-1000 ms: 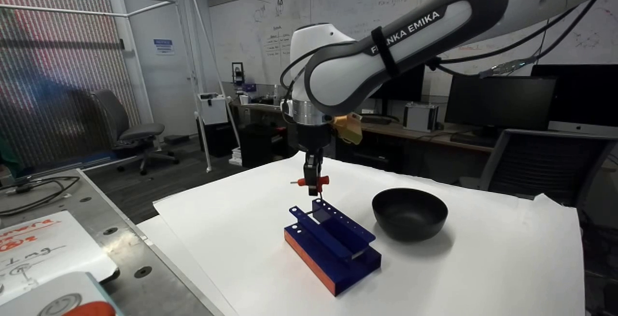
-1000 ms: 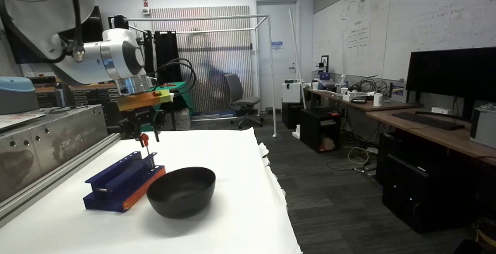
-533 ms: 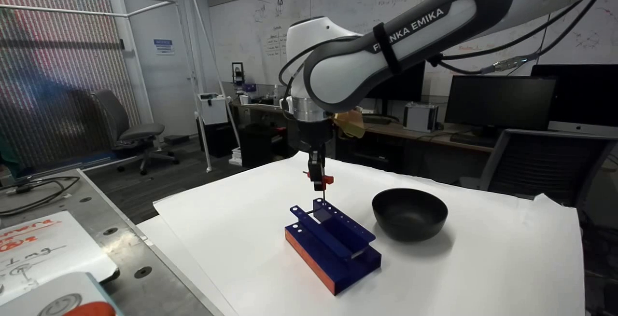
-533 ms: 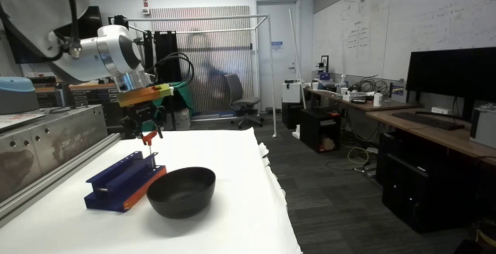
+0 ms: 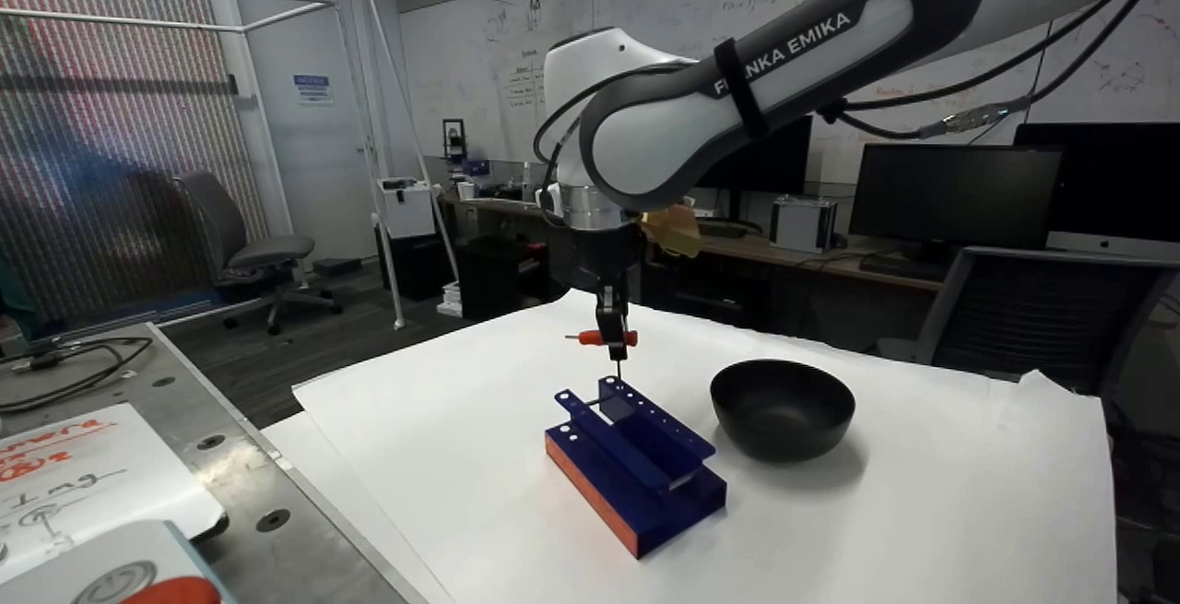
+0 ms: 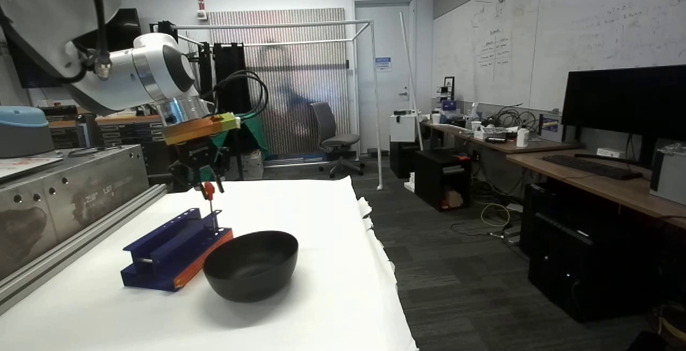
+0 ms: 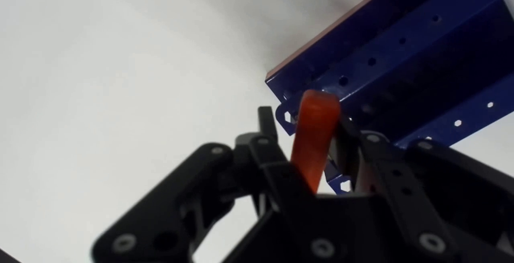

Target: Pick up the orange object tool and put it in the bowl

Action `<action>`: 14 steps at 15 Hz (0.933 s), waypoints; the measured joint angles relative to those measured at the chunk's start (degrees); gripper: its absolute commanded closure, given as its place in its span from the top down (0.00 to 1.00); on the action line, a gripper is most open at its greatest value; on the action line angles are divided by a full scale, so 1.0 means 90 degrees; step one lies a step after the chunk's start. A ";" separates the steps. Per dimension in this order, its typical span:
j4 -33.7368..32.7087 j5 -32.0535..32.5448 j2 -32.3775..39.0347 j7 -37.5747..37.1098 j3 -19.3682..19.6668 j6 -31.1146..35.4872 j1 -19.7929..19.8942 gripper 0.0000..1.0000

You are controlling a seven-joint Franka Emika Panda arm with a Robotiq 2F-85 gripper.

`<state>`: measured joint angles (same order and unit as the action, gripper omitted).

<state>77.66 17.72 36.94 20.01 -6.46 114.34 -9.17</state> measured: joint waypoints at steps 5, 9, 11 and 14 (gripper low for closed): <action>0.0024 0.0011 -0.0114 -0.0003 0.0020 -0.0101 -0.0012 0.09; 0.0180 0.0010 -0.0601 -0.0058 0.0062 -0.0486 -0.0010 0.09; 0.0296 0.0010 -0.0967 -0.0178 0.0079 -0.0669 -0.0009 0.09; 0.0466 0.0060 -0.1521 -0.0653 0.0161 -0.1062 -0.0012 0.10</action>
<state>81.85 18.26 23.26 14.13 -5.01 104.78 -9.27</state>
